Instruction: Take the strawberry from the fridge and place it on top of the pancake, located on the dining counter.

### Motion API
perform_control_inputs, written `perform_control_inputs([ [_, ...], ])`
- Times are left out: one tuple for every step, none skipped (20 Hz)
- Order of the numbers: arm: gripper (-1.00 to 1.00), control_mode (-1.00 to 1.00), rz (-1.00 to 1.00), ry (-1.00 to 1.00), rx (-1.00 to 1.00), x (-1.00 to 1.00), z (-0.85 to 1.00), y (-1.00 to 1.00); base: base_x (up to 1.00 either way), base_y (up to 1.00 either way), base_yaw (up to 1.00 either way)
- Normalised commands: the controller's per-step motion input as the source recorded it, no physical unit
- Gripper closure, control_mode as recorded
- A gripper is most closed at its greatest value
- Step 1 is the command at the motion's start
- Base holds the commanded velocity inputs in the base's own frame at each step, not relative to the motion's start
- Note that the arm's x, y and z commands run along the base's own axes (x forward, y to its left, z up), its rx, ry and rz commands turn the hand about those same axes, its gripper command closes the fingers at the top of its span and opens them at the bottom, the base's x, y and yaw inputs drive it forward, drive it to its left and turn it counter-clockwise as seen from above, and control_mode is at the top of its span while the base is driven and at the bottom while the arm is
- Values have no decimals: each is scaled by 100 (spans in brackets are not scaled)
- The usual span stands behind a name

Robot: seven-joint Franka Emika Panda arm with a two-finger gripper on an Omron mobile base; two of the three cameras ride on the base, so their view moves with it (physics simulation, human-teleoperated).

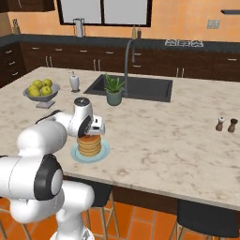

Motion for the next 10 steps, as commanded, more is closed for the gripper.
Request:
perform_control_inputs([
  [100, -100, 0, 1, 0, 9, -10, 1, 0, 0, 0],
  [100, -100, 0, 1, 0, 4, -13, 0, 0, 0, 0],
  [100, -100, 0, 0, 0, 0, -13, 0, 0, 0, 0],
  [100, -100, 0, 0, 0, 0, -14, 0, 0, 0, 0],
  [100, -100, 0, 0, 0, 0, -19, 0, 0, 0, 0],
  [-100, -100, 0, 0, 0, 0, -21, 0, 0, 0, 0],
  [-100, -100, 0, 0, 0, -1, -19, 0, 0, 0, 0],
  [-100, -100, 0, 0, 0, 0, -11, 0, 0, 0, 0],
  [-100, -100, 0, 0, 0, 0, -11, 0, 0, 0, 0],
  [-100, -100, 0, 0, 0, 0, -10, 0, 0, 0, 0],
])
